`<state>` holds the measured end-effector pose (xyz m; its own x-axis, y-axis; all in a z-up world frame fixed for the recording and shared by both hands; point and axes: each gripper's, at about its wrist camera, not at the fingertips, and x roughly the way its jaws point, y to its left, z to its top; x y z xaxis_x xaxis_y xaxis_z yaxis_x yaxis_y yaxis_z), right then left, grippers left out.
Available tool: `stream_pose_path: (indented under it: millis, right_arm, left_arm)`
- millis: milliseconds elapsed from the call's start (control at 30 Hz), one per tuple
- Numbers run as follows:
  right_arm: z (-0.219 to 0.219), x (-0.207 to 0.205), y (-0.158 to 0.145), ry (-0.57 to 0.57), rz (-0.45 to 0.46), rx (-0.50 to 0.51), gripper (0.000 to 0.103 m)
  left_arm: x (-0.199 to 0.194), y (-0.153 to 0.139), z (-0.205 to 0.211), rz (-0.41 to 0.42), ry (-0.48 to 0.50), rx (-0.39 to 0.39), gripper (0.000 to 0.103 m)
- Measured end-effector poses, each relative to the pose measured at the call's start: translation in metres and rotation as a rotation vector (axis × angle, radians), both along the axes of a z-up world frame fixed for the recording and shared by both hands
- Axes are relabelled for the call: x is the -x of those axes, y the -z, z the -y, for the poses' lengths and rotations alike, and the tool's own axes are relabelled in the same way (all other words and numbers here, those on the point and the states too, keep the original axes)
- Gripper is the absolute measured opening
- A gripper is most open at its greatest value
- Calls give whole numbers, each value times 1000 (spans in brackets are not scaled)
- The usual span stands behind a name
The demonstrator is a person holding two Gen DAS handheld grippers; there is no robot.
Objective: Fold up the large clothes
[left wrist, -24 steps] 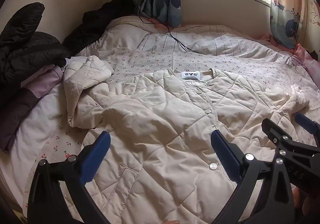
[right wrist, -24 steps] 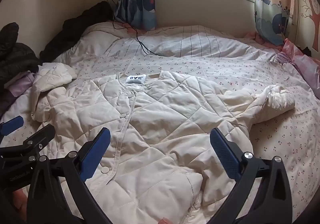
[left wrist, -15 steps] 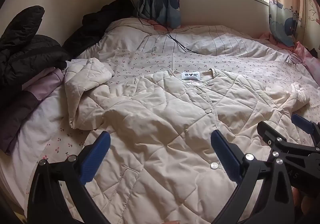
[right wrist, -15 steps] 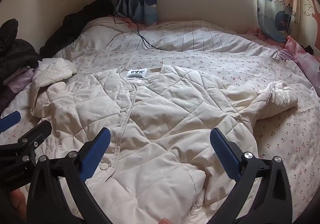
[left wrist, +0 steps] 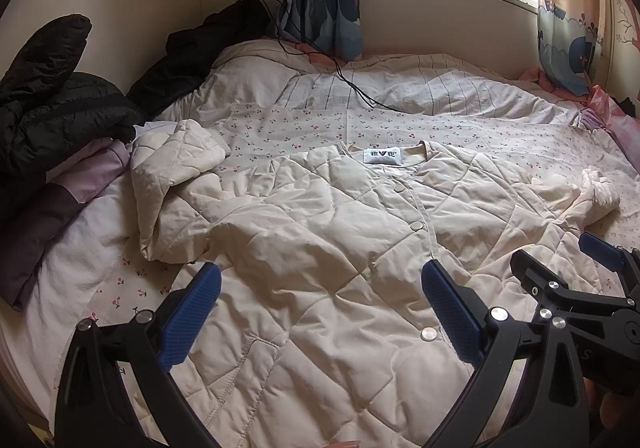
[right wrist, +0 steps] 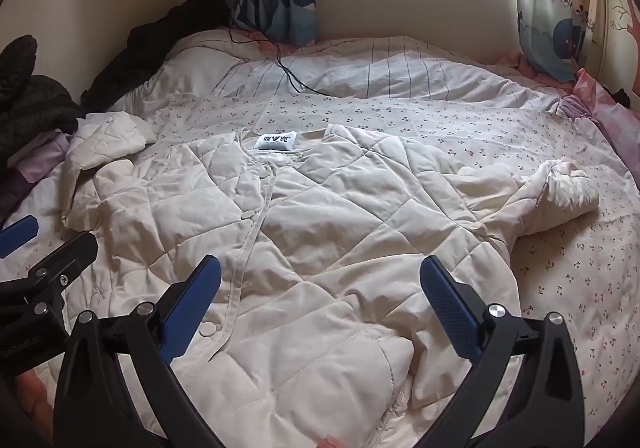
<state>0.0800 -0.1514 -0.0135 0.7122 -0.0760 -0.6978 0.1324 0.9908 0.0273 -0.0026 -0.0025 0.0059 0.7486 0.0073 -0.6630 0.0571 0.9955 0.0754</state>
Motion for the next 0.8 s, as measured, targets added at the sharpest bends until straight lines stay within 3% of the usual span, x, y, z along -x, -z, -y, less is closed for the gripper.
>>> stream_pose_path:
  millis: [633,800]
  right_arm:
    - [0,0,3,-2,-8,-10,96]
    - [6,-1,7,-12,-34,-81,96]
  left_arm:
    - [-1,-2,4,-8,3,-2,96]
    - [-8,2,6,-24,0,8,96]
